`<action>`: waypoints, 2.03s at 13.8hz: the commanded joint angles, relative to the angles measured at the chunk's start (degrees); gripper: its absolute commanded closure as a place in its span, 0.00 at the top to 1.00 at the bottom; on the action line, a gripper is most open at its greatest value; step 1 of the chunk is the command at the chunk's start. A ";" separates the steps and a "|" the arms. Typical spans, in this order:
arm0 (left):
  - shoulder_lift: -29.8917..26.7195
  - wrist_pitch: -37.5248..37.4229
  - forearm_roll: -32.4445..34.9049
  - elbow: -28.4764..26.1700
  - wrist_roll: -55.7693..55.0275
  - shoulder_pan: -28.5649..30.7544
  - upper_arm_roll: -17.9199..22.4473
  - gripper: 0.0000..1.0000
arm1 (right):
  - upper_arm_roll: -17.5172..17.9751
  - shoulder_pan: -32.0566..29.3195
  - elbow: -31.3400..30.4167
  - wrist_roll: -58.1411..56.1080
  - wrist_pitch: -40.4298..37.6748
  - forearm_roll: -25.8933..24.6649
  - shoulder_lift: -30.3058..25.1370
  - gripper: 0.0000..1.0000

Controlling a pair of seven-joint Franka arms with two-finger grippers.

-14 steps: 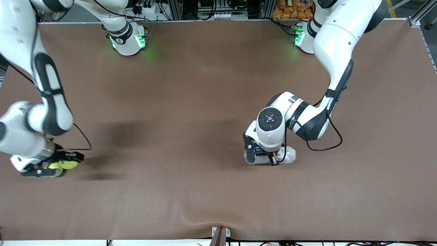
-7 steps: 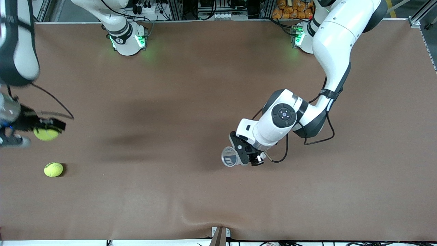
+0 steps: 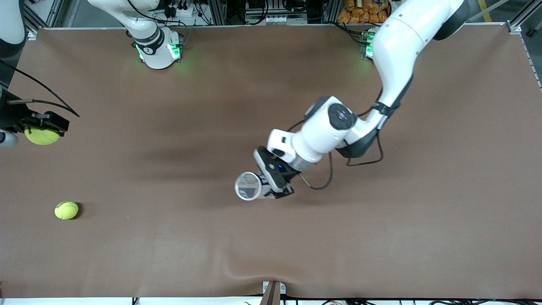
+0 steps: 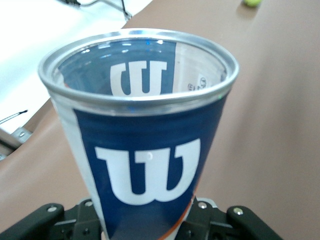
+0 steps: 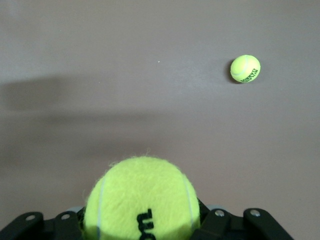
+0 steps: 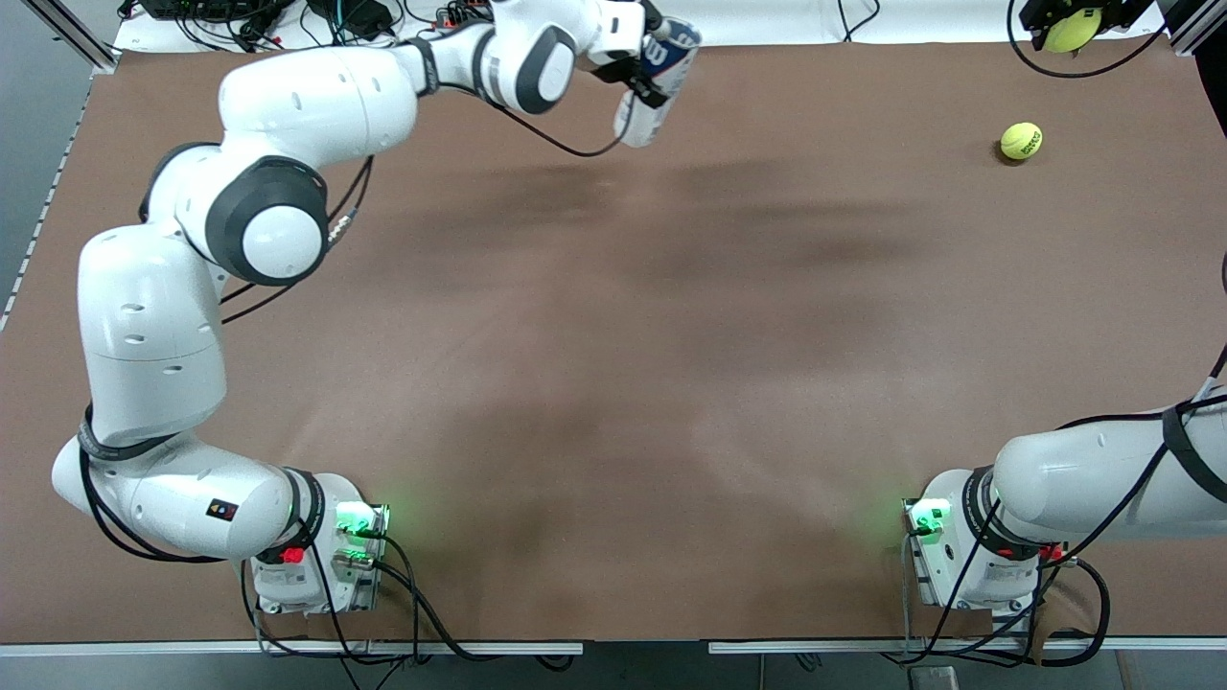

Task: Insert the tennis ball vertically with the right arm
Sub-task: 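Hold the can upright while the right gripper carries the ball over it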

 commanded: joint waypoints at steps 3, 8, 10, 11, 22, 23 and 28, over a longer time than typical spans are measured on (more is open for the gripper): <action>3.43 14.30 -1.14 -1.13 -10.53 -4.58 0.15 0.53 | -0.02 1.26 -0.18 2.18 0.89 -0.08 0.11 0.00; 10.36 36.62 -1.14 -3.59 -14.66 -7.47 0.15 0.53 | -0.02 9.41 -0.09 17.35 4.75 0.01 1.34 0.00; 12.65 42.00 -1.14 -3.68 -15.99 -8.79 0.15 0.53 | -0.02 13.72 0.09 26.05 7.21 -0.17 2.83 0.00; 13.71 44.02 -0.96 -3.68 -15.90 -8.97 0.24 0.53 | -0.02 15.57 0.70 29.92 8.35 -0.17 3.97 0.00; 17.32 47.47 -2.28 -2.98 -15.64 -18.64 10.87 0.55 | -0.11 26.48 7.56 55.17 20.74 -0.34 16.27 0.00; 17.32 47.47 -2.19 -2.98 -15.64 -19.25 11.74 0.56 | -0.11 27.44 7.56 56.40 21.80 -0.43 17.33 0.00; 17.76 47.47 -2.28 -2.98 -15.73 -20.40 13.60 0.61 | -0.28 32.19 7.47 63.09 26.46 -0.78 21.64 0.00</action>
